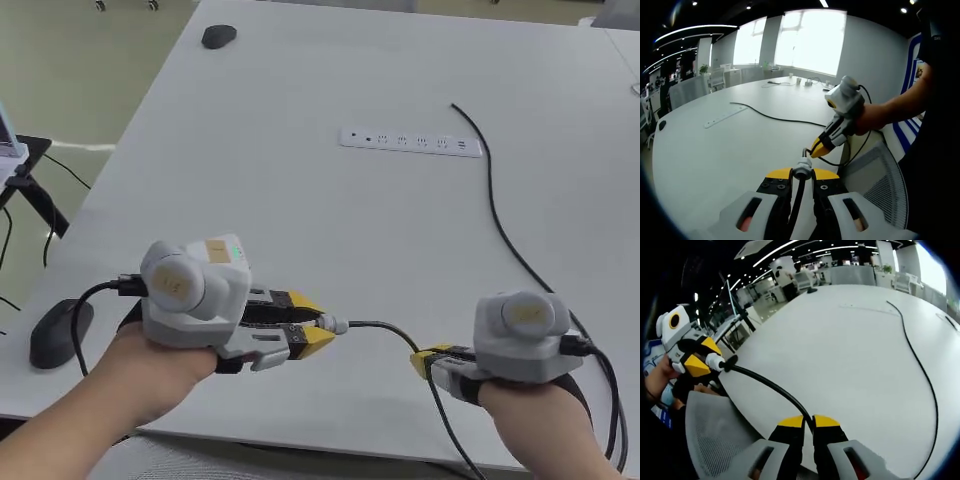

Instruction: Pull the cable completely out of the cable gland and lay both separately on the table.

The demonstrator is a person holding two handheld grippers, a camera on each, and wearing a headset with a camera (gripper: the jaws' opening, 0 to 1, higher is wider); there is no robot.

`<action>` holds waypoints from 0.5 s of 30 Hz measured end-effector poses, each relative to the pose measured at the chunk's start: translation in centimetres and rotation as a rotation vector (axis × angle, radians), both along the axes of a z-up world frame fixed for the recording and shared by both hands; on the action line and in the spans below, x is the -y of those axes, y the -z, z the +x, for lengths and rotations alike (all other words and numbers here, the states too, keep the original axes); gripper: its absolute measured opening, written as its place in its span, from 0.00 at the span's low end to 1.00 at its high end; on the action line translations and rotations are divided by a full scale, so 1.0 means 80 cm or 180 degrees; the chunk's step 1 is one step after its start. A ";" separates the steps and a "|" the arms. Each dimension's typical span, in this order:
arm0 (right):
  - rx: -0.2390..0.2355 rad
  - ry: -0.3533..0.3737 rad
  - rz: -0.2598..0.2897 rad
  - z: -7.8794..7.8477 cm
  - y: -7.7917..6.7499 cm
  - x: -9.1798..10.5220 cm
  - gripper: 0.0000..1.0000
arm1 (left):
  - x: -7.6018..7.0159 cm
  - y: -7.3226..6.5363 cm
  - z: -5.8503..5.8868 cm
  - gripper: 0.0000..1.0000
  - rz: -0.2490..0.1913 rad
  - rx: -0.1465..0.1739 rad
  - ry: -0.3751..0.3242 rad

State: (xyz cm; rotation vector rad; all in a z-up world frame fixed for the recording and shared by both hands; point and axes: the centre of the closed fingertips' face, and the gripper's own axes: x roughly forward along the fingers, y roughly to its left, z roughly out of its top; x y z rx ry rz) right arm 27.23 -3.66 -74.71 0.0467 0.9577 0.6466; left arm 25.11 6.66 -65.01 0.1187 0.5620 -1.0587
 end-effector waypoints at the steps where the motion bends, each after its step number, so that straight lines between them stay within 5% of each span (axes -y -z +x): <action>1: -0.0008 0.0010 0.0018 0.000 0.000 0.000 0.01 | 0.000 0.000 0.000 0.15 -0.0001 0.0001 0.0000; 15: 0.0226 -0.0263 -0.0031 -0.007 -0.006 -0.003 0.02 | -0.004 -0.002 0.001 0.15 -0.0028 -0.0028 -0.0031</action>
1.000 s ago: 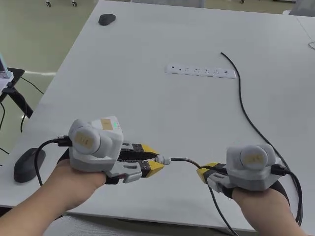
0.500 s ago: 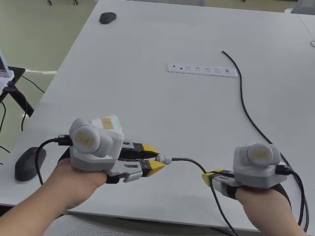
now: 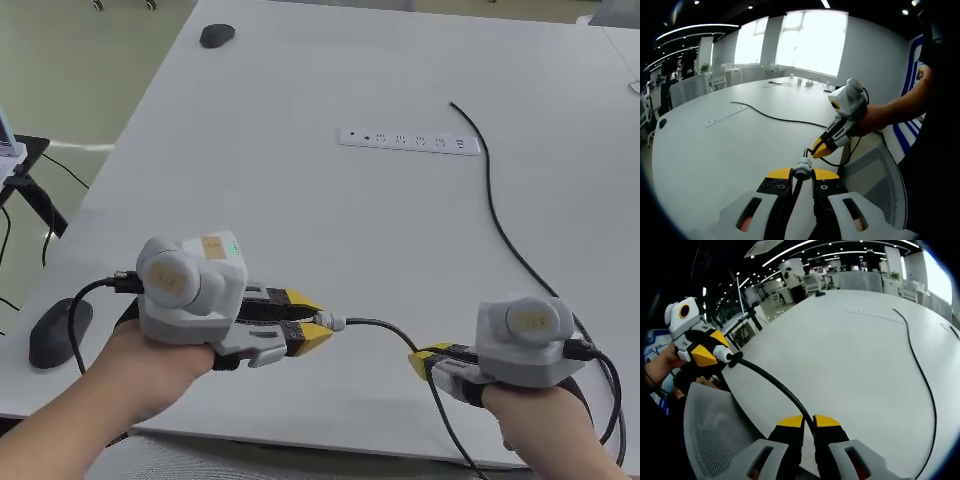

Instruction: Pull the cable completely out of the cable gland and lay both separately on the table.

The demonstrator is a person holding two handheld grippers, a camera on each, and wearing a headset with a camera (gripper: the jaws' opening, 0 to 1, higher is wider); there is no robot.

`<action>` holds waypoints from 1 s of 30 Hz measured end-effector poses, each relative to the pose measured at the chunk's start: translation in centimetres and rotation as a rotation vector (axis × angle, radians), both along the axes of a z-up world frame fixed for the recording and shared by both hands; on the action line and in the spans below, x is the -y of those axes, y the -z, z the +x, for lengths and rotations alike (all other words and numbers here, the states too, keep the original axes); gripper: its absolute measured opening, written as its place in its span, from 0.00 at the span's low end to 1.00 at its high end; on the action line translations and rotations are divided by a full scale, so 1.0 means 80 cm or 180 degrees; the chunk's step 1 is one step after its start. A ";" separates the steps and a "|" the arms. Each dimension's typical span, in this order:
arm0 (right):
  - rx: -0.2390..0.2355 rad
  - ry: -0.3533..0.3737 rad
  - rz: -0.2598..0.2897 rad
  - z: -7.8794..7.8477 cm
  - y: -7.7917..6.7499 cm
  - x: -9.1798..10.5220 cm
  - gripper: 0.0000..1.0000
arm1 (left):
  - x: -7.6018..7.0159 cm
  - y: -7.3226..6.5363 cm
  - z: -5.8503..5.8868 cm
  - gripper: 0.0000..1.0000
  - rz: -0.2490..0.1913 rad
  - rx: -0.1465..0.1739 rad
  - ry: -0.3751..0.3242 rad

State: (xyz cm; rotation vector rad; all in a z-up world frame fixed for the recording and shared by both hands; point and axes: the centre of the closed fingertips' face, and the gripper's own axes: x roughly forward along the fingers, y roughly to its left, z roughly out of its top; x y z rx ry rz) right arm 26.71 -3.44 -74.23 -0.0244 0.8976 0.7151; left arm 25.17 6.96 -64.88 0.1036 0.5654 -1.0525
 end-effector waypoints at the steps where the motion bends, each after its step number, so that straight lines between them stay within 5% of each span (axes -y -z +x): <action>1: 0.0010 -0.0010 -0.0009 0.000 -0.001 0.000 0.02 | 0.000 0.000 0.000 0.15 -0.0002 -0.0002 0.0002; 9: 0.0270 -0.0256 -0.0074 -0.002 -0.025 -0.012 0.12 | 0.000 0.000 0.000 0.15 -0.0015 -0.0022 0.0010; 14: 0.0766 -0.0642 -0.0087 0.007 -0.069 -0.039 0.23 | -0.001 0.001 0.001 0.15 -0.0001 -0.0038 0.0021; 16: 0.0858 -0.0728 -0.0078 0.008 -0.078 -0.047 0.25 | 0.000 0.001 0.002 0.15 0.0002 -0.0042 0.0024; 18: 0.1101 -0.1043 -0.0178 0.008 -0.092 -0.065 0.27 | 0.000 0.001 0.004 0.15 -0.0001 -0.0046 0.0031; 25: 0.1451 -0.1693 -0.0492 -0.002 -0.095 -0.097 0.26 | 0.001 0.001 0.005 0.15 -0.0010 -0.0076 0.0033; 30: 0.1474 -0.1779 -0.0494 -0.006 -0.096 -0.109 0.23 | 0.000 0.001 0.004 0.15 0.0009 -0.0066 0.0045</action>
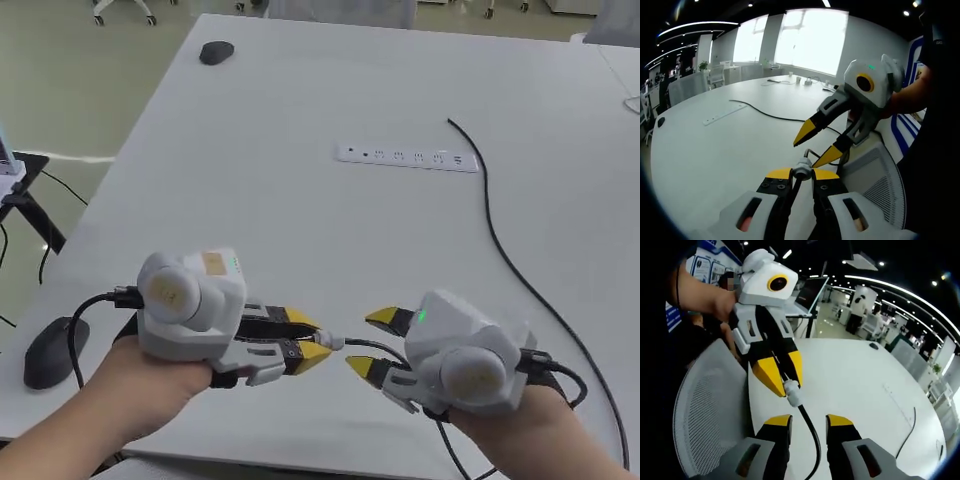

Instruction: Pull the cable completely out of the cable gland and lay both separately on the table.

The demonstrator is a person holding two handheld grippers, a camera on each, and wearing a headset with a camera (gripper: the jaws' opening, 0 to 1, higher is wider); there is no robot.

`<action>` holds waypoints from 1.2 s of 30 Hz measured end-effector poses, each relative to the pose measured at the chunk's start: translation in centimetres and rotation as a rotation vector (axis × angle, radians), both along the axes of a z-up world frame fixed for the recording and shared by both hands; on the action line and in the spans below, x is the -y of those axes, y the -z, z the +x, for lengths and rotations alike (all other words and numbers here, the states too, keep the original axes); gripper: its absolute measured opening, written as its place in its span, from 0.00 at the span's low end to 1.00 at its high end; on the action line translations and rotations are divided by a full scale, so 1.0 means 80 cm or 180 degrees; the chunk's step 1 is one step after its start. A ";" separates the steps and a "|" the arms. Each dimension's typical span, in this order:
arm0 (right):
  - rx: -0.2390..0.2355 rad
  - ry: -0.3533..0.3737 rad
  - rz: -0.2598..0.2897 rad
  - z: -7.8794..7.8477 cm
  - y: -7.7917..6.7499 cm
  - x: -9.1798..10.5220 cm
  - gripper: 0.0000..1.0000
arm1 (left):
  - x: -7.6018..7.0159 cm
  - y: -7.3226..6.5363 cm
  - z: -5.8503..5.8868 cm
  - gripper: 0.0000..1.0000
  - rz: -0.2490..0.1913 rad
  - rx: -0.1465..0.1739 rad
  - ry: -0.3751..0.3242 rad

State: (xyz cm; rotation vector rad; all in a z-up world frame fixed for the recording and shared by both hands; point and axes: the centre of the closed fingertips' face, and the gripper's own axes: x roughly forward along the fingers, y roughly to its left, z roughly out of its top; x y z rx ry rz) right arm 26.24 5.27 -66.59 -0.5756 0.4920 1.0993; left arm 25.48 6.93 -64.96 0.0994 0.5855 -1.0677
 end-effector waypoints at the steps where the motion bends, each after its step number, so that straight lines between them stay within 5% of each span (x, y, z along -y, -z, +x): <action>1: 0.0042 -0.0042 -0.0022 0.000 0.000 -0.001 0.22 | 0.000 0.000 0.000 0.15 0.0000 -0.0001 0.0001; 4: 0.0139 -0.0144 -0.0151 0.001 0.005 -0.003 0.16 | -0.001 0.000 -0.001 0.15 0.0000 -0.0008 0.0002; 15: 0.0178 -0.0248 -0.0165 -0.002 0.005 -0.010 0.06 | 0.002 0.003 -0.002 0.15 -0.0006 -0.0033 0.0016; 36: -0.0069 -0.0015 0.0078 0.002 0.009 -0.008 0.02 | 0.003 0.002 0.001 0.15 -0.0029 -0.0014 -0.0015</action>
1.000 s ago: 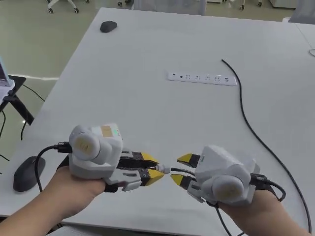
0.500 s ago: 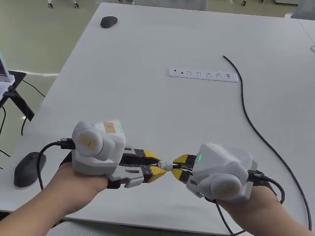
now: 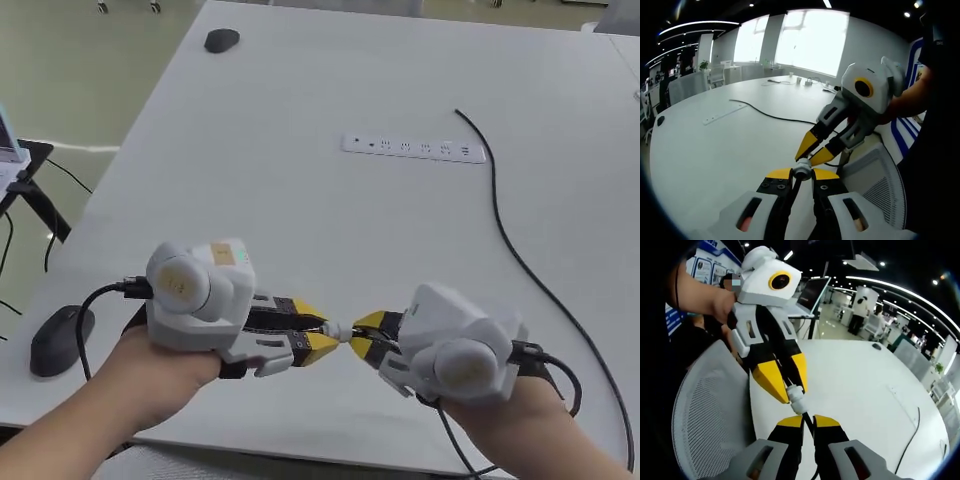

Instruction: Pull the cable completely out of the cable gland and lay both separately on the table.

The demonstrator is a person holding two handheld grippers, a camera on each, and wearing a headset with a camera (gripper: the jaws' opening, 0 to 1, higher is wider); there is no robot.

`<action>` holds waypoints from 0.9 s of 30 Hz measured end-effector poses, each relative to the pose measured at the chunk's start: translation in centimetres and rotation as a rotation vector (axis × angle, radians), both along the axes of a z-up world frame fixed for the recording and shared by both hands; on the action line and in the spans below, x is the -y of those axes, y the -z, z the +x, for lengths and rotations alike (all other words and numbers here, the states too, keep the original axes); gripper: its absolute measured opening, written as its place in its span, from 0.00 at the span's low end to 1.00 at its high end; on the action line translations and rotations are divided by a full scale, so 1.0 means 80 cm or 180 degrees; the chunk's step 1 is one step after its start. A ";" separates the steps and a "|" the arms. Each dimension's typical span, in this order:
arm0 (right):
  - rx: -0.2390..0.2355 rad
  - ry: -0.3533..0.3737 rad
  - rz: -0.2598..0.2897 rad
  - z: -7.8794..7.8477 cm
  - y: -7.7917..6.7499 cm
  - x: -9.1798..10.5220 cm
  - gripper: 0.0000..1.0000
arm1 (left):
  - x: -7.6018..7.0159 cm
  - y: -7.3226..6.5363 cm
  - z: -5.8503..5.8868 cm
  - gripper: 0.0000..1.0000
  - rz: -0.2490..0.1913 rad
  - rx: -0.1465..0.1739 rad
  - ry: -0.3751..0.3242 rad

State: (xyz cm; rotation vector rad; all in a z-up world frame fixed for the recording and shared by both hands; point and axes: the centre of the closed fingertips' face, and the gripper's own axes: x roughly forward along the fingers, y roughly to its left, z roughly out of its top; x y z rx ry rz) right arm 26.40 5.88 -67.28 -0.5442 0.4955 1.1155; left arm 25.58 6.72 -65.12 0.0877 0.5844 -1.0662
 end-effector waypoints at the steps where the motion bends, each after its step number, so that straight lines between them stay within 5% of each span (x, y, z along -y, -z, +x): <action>1: -0.0053 0.0046 0.0035 0.000 0.000 0.000 0.02 | 0.000 0.000 0.000 0.15 0.0000 0.0002 -0.0002; 11: -0.0287 0.0354 0.0094 0.007 0.016 0.019 0.01 | -0.001 0.001 0.001 0.15 0.0005 0.0017 -0.0016; 18: -0.0624 0.0745 0.0235 0.016 0.032 0.040 0.02 | -0.002 -0.002 0.004 0.15 -0.0013 0.0031 -0.0035; 27: -0.0867 0.1001 0.0240 0.018 0.052 0.062 0.02 | -0.004 -0.003 0.001 0.15 -0.0045 0.0030 -0.0053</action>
